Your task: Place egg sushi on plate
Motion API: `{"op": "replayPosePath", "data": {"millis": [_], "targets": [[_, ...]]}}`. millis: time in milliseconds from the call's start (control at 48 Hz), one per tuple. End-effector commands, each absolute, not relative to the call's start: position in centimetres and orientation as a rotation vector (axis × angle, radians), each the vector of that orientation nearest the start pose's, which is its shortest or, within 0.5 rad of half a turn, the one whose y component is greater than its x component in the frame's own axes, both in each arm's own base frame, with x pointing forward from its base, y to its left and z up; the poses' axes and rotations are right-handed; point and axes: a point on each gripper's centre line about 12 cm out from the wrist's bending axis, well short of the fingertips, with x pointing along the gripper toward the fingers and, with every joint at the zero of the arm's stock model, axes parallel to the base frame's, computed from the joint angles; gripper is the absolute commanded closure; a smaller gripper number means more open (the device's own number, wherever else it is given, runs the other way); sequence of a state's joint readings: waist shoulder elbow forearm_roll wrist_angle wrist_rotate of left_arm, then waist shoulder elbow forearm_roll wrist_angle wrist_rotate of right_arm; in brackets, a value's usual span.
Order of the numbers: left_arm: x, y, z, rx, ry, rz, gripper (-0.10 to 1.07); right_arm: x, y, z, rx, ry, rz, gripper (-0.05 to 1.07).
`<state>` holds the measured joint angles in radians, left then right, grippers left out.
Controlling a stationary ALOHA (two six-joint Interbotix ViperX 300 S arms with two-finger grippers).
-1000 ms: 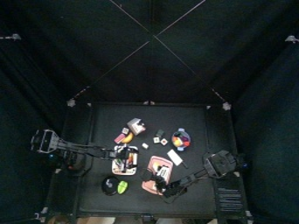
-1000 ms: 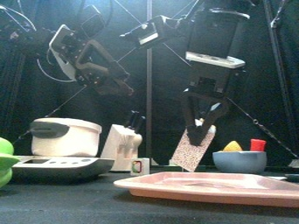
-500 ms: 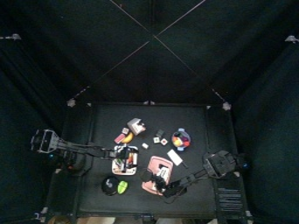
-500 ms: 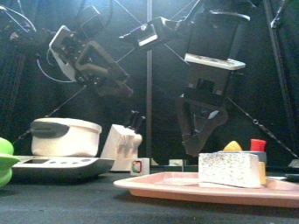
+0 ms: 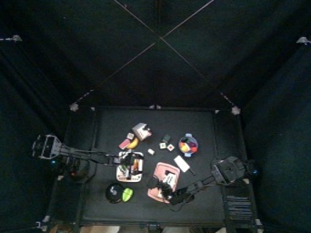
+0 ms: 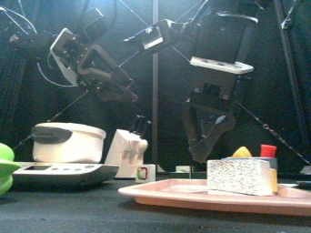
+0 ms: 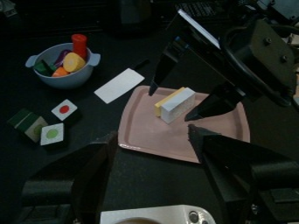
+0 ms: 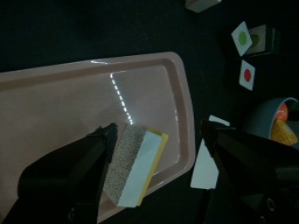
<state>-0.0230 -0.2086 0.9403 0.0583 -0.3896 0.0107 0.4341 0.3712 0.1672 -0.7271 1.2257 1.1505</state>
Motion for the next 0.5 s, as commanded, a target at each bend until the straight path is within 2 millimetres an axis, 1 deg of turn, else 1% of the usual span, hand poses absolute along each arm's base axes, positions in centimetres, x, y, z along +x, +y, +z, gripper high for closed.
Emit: {"op": "replayPosePath", "data": {"millis": [0, 83, 188, 333, 479], "targets": [[33.2, -0.9, 20.2, 0.064, 0.307, -0.052, 0.00, 40.8, 10.5, 15.9, -0.130, 1.127, -0.724, -0.01], [33.2, -0.9, 20.2, 0.064, 0.309, -0.052, 0.00, 40.7, 10.5, 15.8, -0.132, 1.129, -0.725, -0.01], [33.2, -0.9, 20.2, 0.062, 0.309, -0.051, 0.00, 40.5, 10.5, 16.3, -0.138, 1.117, -0.720, -0.01], [33.2, -0.9, 20.2, 0.063, 0.309, -0.051, 0.00, 39.7, 10.0, 17.8, -0.139, 1.078, -0.722, -0.01], [33.1, -0.9, 20.0, 0.065, 0.317, -0.052, 0.00, 38.1, 9.0, 19.8, -0.105, 1.021, -0.740, -0.01]]}}
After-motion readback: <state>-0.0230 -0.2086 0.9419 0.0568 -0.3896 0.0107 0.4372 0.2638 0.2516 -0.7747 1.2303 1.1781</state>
